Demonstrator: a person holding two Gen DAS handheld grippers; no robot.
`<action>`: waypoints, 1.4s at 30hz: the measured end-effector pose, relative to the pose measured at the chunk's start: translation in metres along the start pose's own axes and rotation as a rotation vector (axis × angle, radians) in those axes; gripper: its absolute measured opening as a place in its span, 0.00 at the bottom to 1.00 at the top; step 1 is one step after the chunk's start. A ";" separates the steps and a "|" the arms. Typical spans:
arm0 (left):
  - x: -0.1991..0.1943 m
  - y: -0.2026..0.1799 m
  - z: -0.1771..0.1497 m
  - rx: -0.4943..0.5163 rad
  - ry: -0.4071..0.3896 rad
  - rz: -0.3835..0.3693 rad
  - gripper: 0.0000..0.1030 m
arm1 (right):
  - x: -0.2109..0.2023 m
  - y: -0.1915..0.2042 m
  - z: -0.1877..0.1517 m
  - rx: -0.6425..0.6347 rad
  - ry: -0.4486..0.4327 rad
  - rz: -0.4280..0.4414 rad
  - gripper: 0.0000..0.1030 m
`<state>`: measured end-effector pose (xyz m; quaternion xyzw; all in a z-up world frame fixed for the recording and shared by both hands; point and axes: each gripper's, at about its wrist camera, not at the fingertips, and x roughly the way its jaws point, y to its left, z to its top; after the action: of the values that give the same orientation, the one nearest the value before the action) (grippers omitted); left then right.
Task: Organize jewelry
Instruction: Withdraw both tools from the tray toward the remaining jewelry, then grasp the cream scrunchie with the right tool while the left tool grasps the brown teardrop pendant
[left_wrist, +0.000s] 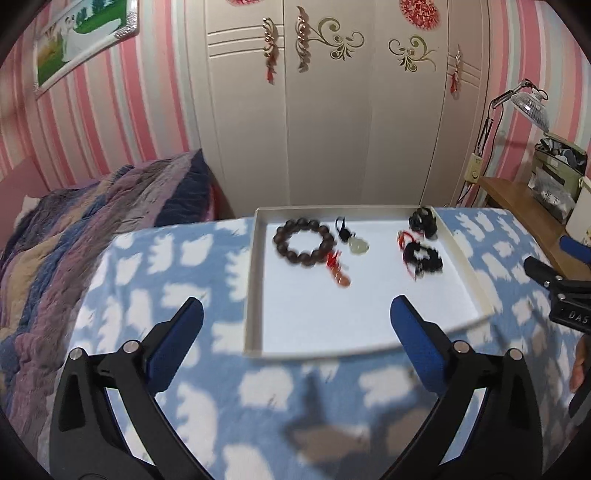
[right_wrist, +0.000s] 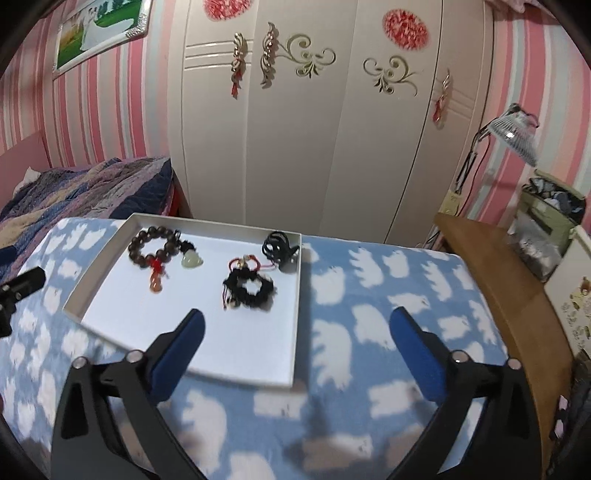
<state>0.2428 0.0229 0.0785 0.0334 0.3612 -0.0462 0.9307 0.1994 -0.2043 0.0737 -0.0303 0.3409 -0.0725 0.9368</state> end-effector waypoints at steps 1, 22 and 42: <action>-0.005 0.001 -0.006 0.002 0.003 0.001 0.97 | -0.007 0.000 -0.006 -0.008 -0.003 -0.003 0.98; -0.069 0.015 -0.124 -0.034 0.129 -0.044 0.97 | -0.078 -0.014 -0.105 0.054 0.084 -0.045 0.98; -0.050 -0.004 -0.207 -0.020 0.251 -0.091 0.93 | -0.085 0.027 -0.198 -0.029 0.239 0.024 0.94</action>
<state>0.0676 0.0419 -0.0404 0.0132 0.4764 -0.0800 0.8755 0.0112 -0.1662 -0.0270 -0.0307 0.4514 -0.0594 0.8898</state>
